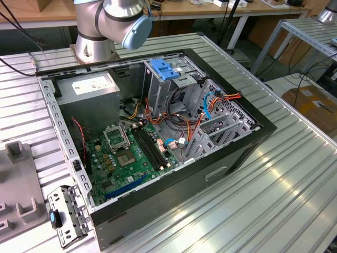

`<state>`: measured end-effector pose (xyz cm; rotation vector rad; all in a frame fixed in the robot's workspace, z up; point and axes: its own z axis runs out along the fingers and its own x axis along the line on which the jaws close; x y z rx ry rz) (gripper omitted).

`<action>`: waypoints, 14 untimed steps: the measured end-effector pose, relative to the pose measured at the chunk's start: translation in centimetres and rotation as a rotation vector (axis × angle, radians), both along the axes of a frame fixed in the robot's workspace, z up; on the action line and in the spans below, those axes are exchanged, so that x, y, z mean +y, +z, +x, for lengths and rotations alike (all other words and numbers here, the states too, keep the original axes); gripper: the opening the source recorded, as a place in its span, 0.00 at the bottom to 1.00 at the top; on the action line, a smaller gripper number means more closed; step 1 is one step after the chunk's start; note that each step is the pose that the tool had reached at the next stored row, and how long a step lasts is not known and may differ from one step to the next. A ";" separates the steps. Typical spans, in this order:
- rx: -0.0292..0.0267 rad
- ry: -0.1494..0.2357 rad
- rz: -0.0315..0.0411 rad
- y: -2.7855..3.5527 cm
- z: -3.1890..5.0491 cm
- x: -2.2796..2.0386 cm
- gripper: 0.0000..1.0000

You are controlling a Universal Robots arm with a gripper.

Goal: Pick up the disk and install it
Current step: 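Pick up the disk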

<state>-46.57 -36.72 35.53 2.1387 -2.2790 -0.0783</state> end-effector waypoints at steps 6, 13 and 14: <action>-0.0387 0.028 0.0005 -0.49 -0.24 0.08 0.37; -0.0392 0.061 0.0081 -1.88 -0.54 0.28 0.56; -0.0391 0.061 0.0081 -2.09 -0.53 0.38 0.56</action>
